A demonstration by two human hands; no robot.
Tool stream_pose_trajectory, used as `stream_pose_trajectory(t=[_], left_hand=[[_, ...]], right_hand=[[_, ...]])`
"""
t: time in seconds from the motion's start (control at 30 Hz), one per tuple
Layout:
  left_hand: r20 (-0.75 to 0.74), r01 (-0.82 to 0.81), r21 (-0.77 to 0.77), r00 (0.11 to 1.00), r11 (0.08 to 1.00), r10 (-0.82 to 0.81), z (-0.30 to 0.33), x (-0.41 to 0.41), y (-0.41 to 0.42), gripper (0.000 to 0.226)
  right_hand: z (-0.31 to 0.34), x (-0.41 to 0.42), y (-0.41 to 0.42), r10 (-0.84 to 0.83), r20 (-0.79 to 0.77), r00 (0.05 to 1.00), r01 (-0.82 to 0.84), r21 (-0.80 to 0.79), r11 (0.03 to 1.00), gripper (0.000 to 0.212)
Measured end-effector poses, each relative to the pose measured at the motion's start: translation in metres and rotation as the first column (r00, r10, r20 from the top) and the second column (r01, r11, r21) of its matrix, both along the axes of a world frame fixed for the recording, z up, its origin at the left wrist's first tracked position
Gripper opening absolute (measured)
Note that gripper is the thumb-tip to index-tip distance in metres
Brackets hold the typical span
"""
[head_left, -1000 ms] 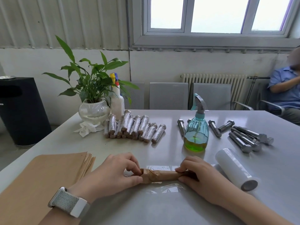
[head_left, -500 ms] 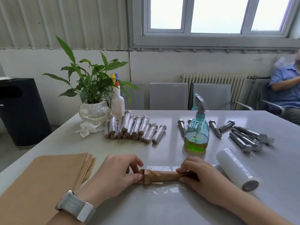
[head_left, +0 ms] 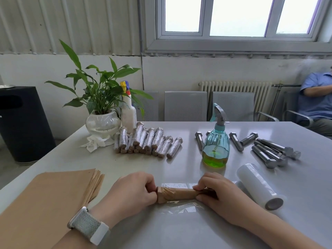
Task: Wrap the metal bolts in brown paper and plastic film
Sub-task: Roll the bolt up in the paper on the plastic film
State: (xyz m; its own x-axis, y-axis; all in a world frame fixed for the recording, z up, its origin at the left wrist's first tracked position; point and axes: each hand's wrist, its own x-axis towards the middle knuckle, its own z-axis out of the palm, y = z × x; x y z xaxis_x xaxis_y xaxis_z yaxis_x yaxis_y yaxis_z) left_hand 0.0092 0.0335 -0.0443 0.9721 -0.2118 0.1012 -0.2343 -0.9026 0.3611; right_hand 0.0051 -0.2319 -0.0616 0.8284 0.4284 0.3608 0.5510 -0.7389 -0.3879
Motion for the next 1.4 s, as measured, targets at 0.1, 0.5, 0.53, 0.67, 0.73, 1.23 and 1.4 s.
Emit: stream_pose_trajectory(t=[0.1, 0.5, 0.53, 0.67, 0.73, 1.23, 1.4], left_hand=[[-0.163, 0.013, 0.053, 0.987, 0.998, -0.005, 0.011, 0.009, -0.004, 0.011], [-0.666, 0.063, 0.241, 0.736, 0.969, 0.118, 0.061, 0.043, -0.024, 0.026], [-0.687, 0.044, 0.228, 0.716, 0.973, 0.129, 0.061, 0.043, -0.025, 0.028], [-0.716, -0.025, 0.115, 0.691, 0.993, 0.101, 0.058, 0.038, -0.028, 0.017], [-0.693, -0.074, 0.021, 0.718, 0.997, 0.068, 0.056, 0.035, -0.030, 0.013], [-0.607, -0.480, -0.670, 0.794, 0.566, -0.044, 0.032, -0.012, -0.002, 0.021], [-0.457, -0.449, -0.778, 0.884, 0.440, 0.095, 0.009, -0.027, -0.014, 0.003]], right_hand=[[0.000, 0.001, -0.001, 0.005, -0.006, 1.000, -0.005, -0.004, 1.000, 0.010], [-0.002, 0.002, -0.003, 0.010, -0.006, 1.000, -0.010, -0.010, 1.000, 0.011], [-0.002, 0.003, -0.003, 0.012, -0.009, 1.000, -0.012, -0.010, 1.000, 0.011], [-0.003, 0.004, -0.003, 0.017, -0.016, 1.000, -0.017, -0.002, 1.000, 0.012], [-0.003, 0.005, -0.004, 0.017, -0.021, 1.000, -0.017, 0.000, 1.000, 0.012], [-0.002, 0.005, -0.003, 0.036, -0.045, 0.998, -0.035, 0.011, 0.999, 0.009], [-0.002, 0.003, -0.003, 0.029, -0.053, 0.998, -0.028, 0.018, 0.999, 0.011]])
